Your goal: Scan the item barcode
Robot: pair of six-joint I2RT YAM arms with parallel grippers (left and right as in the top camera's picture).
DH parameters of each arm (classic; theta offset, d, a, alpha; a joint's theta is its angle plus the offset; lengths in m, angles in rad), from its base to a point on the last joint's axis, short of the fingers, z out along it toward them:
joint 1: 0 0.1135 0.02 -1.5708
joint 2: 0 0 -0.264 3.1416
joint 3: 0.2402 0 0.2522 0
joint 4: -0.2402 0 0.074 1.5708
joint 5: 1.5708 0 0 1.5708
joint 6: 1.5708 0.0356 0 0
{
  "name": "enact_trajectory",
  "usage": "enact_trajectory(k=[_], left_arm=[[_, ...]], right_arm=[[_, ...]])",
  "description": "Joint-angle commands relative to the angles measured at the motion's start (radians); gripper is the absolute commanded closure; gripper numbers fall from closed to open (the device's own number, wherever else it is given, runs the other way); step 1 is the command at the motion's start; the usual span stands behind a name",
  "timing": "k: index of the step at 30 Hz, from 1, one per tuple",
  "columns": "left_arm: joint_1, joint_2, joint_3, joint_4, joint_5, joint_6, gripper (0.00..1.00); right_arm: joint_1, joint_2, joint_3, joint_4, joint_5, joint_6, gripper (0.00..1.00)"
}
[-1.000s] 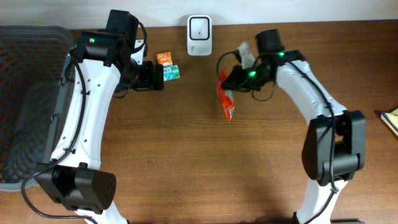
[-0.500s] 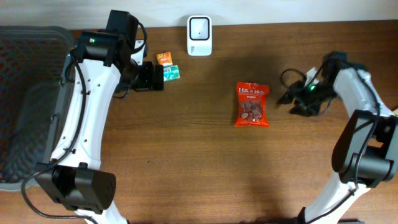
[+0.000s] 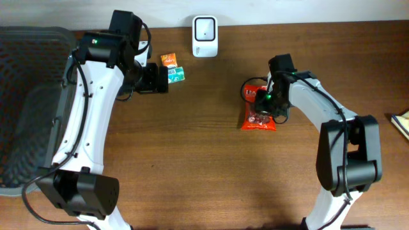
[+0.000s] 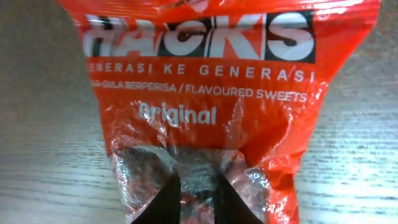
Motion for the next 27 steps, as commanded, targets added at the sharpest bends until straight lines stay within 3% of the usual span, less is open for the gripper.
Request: enact_trajectory(k=[1, 5, 7, 8, 11, 16, 19, 22, 27], left_arm=[[0.0, -0.003, -0.001, 0.002, 0.003, 0.002, 0.01], [0.0, -0.003, -0.001, 0.002, 0.003, 0.002, 0.01], [0.0, -0.003, -0.001, 0.002, 0.003, 0.002, 0.01], [0.0, -0.003, -0.001, 0.002, 0.003, 0.002, 0.01], [0.0, -0.003, -0.001, 0.002, 0.003, 0.002, 0.01], [0.0, -0.003, -0.001, 0.002, 0.003, 0.002, 0.01], [0.0, -0.003, -0.001, 0.002, 0.003, 0.002, 0.01], [0.0, -0.003, -0.001, 0.002, 0.003, 0.002, 0.01], [0.0, -0.003, -0.001, 0.002, 0.003, 0.002, 0.01]], right_arm=[[-0.019, 0.01, 0.082, -0.154, 0.068, -0.018, 0.7], [-0.016, 0.01, 0.34, -0.394, 0.068, -0.052, 0.38], [-0.016, 0.01, 0.359, -0.406, 0.068, -0.054, 0.08], [-0.016, 0.013, 0.352, -0.407, 0.068, -0.053, 0.01], [-0.016, 0.016, 0.261, -0.358, 0.068, -0.042, 0.01], [0.016, 0.016, 0.029, -0.082, 0.071, -0.008, 0.35], [0.066, 0.017, -0.01, -0.008, 0.123, -0.008, 0.34], [0.114, 0.016, -0.005, 0.0, 0.215, -0.008, 0.23], [0.117, 0.016, 0.205, -0.197, 0.24, -0.009, 0.16]])
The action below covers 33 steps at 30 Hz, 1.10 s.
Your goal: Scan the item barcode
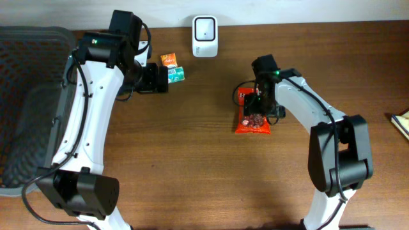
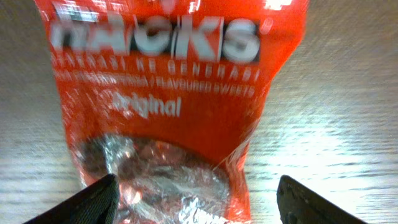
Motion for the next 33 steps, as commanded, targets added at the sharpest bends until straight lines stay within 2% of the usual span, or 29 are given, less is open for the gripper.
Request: enact_trajectory(k=[1, 6, 9, 13, 14, 15, 16, 20, 22, 25, 27, 33], left_arm=[[0.0, -0.003, -0.001, 0.002, 0.003, 0.002, 0.01], [0.0, -0.003, -0.001, 0.002, 0.003, 0.002, 0.01], [0.0, -0.003, -0.001, 0.002, 0.003, 0.002, 0.01], [0.0, -0.003, -0.001, 0.002, 0.003, 0.002, 0.01], [0.0, -0.003, -0.001, 0.002, 0.003, 0.002, 0.01], [0.0, -0.003, -0.001, 0.002, 0.003, 0.002, 0.01], [0.0, -0.003, -0.001, 0.002, 0.003, 0.002, 0.01], [0.0, -0.003, -0.001, 0.002, 0.003, 0.002, 0.01], [0.0, -0.003, -0.001, 0.002, 0.003, 0.002, 0.01], [0.0, -0.003, -0.001, 0.002, 0.003, 0.002, 0.01], [0.0, -0.003, -0.001, 0.002, 0.003, 0.002, 0.01], [0.0, -0.003, -0.001, 0.002, 0.003, 0.002, 0.01]], right_arm=[[0.019, -0.003, 0.117, -0.064, 0.034, -0.003, 0.16], [0.093, 0.036, 0.053, -0.021, 0.097, -0.001, 0.15], [0.092, 0.098, 0.05, -0.018, 0.122, 0.051, 0.14], [0.091, 0.133, 0.049, -0.022, 0.154, 0.051, 0.16], [0.091, 0.133, 0.049, -0.022, 0.151, 0.051, 0.26], [0.091, 0.133, 0.049, -0.022, 0.15, 0.051, 0.43], [0.091, 0.133, 0.049, -0.022, 0.15, 0.051, 0.51], [0.091, 0.132, 0.111, -0.033, 0.151, 0.042, 0.69], [0.09, 0.132, 0.196, -0.027, 0.154, 0.039, 0.72], [0.092, 0.132, 0.274, 0.079, 0.153, 0.039, 0.89], [0.092, 0.132, 0.278, 0.183, 0.137, 0.04, 0.92], [0.093, 0.133, 0.278, 0.672, 0.108, 0.04, 0.9]])
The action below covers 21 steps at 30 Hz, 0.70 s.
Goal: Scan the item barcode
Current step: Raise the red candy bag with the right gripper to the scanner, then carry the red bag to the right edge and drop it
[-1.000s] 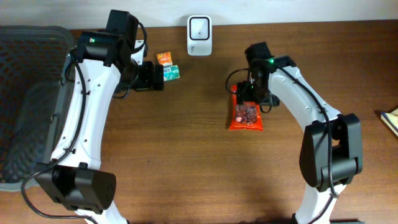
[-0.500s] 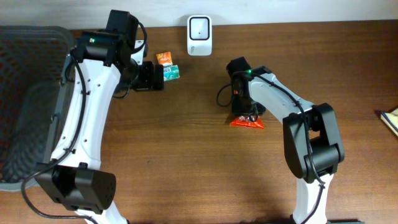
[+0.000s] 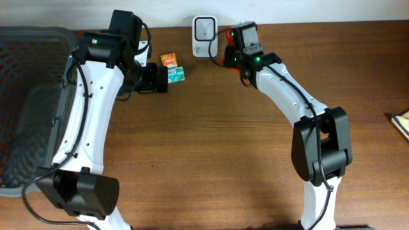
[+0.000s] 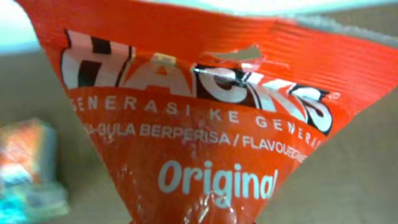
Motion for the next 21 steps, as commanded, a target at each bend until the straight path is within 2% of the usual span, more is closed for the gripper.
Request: enact_trajectory(k=[1, 3, 5, 12, 13, 16, 21], left_arm=[[0.0, -0.003, -0.001, -0.001, 0.003, 0.002, 0.01], [0.0, -0.003, -0.001, -0.001, 0.003, 0.002, 0.01], [0.0, -0.003, -0.001, -0.001, 0.003, 0.002, 0.01], [0.0, -0.003, -0.001, -0.001, 0.003, 0.002, 0.01], [0.0, -0.003, -0.001, -0.001, 0.003, 0.002, 0.01], [0.0, -0.003, -0.001, -0.001, 0.003, 0.002, 0.01], [0.0, -0.003, -0.001, -0.001, 0.003, 0.002, 0.01]], right_arm=[[-0.001, 0.004, 0.022, 0.177, -0.003, 0.005, 0.87], [-0.001, 0.028, 0.022, 0.37, -0.003, 0.005, 0.83], [-0.001, 0.066, 0.022, 0.48, -0.027, 0.005, 0.82], [0.04, 0.211, 0.022, 0.796, -0.082, 0.004, 0.81], [0.052, 0.23, 0.022, 0.83, -0.08, -0.031, 0.81], [0.065, 0.244, 0.022, 0.838, -0.067, -0.095, 0.82], [0.066, 0.244, 0.022, 0.842, -0.066, -0.098, 0.82]])
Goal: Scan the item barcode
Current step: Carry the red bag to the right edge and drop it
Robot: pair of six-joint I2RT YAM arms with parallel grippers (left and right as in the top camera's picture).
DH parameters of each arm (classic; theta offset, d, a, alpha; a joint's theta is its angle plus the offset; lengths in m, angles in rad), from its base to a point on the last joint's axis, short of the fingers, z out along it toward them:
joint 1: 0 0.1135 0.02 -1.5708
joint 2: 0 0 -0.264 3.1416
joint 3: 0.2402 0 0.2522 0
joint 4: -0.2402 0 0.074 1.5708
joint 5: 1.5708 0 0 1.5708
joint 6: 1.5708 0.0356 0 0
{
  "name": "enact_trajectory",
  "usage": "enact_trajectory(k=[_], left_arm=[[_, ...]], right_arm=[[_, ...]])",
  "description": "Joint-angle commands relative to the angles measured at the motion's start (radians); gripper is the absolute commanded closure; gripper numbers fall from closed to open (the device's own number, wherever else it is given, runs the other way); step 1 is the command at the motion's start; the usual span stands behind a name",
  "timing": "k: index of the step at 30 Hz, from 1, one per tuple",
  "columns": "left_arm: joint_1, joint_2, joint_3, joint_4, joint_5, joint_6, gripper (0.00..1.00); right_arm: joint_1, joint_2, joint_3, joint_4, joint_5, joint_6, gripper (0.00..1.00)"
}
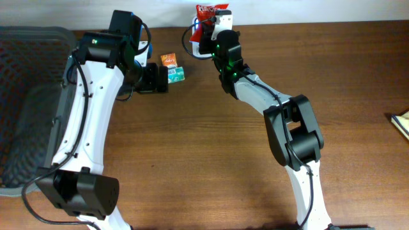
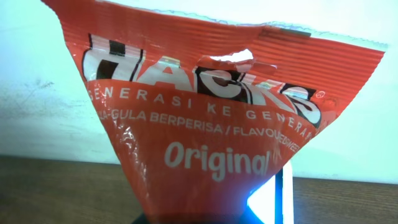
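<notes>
My right gripper point(image 1: 208, 30) is shut on the lower end of a red "Hacks Original" sweets bag point(image 1: 205, 11) at the back edge of the table. In the right wrist view the bag point(image 2: 211, 112) stands upright and fills the frame, hiding the fingertips of the right gripper point(image 2: 205, 219). The white scanner point(image 2: 277, 199) peeks out behind the bag's lower right and glows blue. From overhead the scanner point(image 1: 193, 37) is mostly covered by the gripper and bag. No barcode shows. My left gripper point(image 1: 156, 78) rests at the back left; its jaws are not readable.
A small orange packet point(image 1: 168, 59) and a teal packet point(image 1: 177, 74) lie just right of the left gripper. A black mesh basket point(image 1: 25, 96) fills the left side. A book corner point(image 1: 401, 122) shows at the right edge.
My right gripper has moved left with the bag, from just right of the scanner to directly over it. Blue light now shows at the scanner. The left arm has not moved.
The bag first lay flat on the table at mid right with my right gripper's fingers close together over its lower end. Then the fingers stood wide apart around it. Later the bag was held up beside the scanner, and now over the scanner.
</notes>
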Motion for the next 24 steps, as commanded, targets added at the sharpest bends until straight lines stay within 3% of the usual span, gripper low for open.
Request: enact_trajectory(k=[1, 4, 7, 11, 16, 20, 21, 24], left_arm=[[0.0, -0.003, -0.001, 0.002, 0.003, 0.002, 0.01], [0.0, -0.003, -0.001, 0.002, 0.003, 0.002, 0.01], [0.0, -0.003, -0.001, 0.002, 0.003, 0.002, 0.01], [0.0, -0.003, -0.001, 0.002, 0.003, 0.002, 0.01], [0.0, -0.003, -0.001, 0.002, 0.003, 0.002, 0.01], [0.0, -0.003, -0.001, 0.002, 0.003, 0.002, 0.01], [0.0, -0.003, -0.001, 0.002, 0.003, 0.002, 0.01], [0.0, -0.003, -0.001, 0.002, 0.003, 0.002, 0.01]], right_arm=[[-0.002, 0.003, 0.02, 0.025, 0.002, -0.014, 0.82], [-0.03, -0.029, 0.021, 0.053, 0.002, -0.013, 0.83], [-0.113, -0.138, 0.021, -0.06, 0.006, -0.013, 0.84], [-0.327, -0.3, 0.021, -0.541, 0.139, -0.013, 0.88], [-0.653, -0.32, 0.019, -1.029, 0.319, -0.013, 0.87], [-0.895, -0.302, 0.0, -1.136, 0.313, -0.014, 0.86], [-0.952, -0.294, -0.013, -1.136, 0.29, -0.014, 0.82], [-1.027, -0.294, -0.048, -1.131, 0.212, -0.014, 0.79]])
